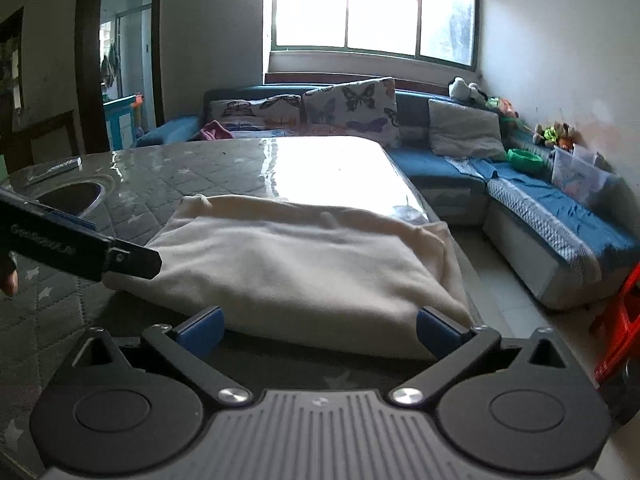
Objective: Fold clothes
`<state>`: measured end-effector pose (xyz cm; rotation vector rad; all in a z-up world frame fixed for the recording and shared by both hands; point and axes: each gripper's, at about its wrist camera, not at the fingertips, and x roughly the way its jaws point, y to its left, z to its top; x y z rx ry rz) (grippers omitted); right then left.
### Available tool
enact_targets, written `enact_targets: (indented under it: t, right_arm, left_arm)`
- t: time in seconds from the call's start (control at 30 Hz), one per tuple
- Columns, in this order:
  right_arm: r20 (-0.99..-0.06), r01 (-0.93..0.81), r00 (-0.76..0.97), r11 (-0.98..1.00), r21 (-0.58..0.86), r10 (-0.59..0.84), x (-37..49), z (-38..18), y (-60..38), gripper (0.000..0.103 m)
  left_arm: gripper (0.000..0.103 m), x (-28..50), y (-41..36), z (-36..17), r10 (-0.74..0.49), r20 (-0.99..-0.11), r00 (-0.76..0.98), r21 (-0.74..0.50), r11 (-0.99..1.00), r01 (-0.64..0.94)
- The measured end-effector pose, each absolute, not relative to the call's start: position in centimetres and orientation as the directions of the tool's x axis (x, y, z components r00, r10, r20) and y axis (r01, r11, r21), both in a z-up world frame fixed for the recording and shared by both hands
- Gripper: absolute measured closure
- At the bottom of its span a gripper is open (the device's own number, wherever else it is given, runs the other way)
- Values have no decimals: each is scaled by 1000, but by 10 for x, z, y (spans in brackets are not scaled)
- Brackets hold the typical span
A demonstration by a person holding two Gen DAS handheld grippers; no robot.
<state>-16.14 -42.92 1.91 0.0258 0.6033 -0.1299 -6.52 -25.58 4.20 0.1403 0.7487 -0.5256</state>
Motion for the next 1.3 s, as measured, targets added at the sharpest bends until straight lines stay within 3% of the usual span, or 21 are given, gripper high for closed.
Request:
enact_targets:
  t: [0.67, 1.3]
  right_arm:
    - [-585, 190, 788, 980, -62, -190, -189, 10, -399, 0]
    - [-583, 280, 783, 960, 18, -217, -197, 8, -389, 0]
  left_arm:
    - [0, -98, -233, 26, -376, -689, 619, -81, 889, 450]
    - [0, -108, -222, 25, -359, -669, 651, -89, 908, 410]
